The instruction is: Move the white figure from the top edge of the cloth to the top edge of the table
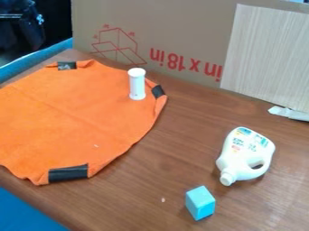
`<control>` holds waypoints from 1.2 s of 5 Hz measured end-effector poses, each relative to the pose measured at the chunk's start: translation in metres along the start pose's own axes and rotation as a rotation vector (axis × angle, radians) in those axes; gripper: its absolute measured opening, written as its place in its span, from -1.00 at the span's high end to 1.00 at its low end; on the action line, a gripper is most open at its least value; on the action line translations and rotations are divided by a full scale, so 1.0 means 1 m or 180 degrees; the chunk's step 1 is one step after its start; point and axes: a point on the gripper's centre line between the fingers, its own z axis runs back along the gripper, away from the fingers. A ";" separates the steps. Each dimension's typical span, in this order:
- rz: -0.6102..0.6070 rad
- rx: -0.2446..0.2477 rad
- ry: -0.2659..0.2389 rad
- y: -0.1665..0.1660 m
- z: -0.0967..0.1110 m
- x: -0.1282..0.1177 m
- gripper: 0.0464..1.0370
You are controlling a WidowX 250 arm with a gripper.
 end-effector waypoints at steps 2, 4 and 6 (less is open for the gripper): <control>-0.0230 -0.0054 0.0149 -0.031 -0.033 0.010 -0.93; -0.0559 0.0003 0.0301 -0.073 -0.070 0.027 -0.93; -0.0575 -0.0086 0.0401 -0.114 -0.080 0.045 -0.93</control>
